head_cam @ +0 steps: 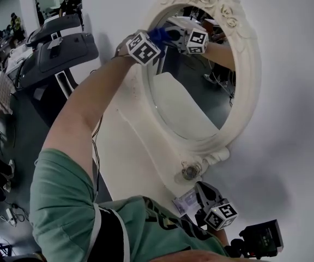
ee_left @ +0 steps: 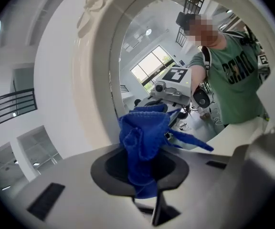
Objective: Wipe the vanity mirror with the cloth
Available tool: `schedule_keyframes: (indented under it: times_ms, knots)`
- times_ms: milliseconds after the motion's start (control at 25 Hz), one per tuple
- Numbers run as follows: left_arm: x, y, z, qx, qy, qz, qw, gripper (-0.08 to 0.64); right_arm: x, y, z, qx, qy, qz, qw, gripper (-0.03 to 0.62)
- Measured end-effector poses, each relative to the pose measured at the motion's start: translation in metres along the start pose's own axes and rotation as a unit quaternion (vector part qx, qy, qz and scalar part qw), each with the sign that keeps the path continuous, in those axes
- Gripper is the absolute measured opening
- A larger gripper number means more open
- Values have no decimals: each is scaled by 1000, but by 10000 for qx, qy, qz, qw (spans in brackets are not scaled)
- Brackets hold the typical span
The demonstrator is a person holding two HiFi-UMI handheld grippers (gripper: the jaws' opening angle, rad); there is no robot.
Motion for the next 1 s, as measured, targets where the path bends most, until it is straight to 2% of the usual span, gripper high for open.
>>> schedule_keyframes:
  times_ms: [120, 240, 360, 480, 720, 880, 1000]
  knots:
    - [1, 1, 2, -21, -63, -9, 10000, 83, -5, 1, -2, -19, 23, -68, 10000, 12]
    - [-4, 5, 14, 145, -200, -9, 9997, 77, -12, 1, -4, -25, 15, -142, 9999, 12]
    - [-18, 7, 46, 179, -349, -15, 9992, 76, -15, -4, -3, -18, -4, -175, 9998, 12]
    - [-38, 9, 95, 88, -537, -95, 9985, 75, -11, -7, -7, 15, 45, -219, 9997, 12]
    - [-93, 24, 239, -668, -746, -64, 9950, 78, -12, -12, -12, 67, 71, -378, 9992, 12]
    - [-131, 32, 333, -1310, -829, -201, 9877, 80, -20, -7, -9, 1, -24, -424, 9991, 12]
    - [-150, 34, 380, -1665, -983, -292, 9807, 81, -25, -8, -6, -8, -68, -485, 9988, 12]
Point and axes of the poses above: the fingertips, and each gripper's own axes: y backward along the fingers, z to its right, x out of its top, the point moved 2 cm from there along y, backward along the fingers, and after that the axes turned 8 degrees about -z, right-handed, at the moved point
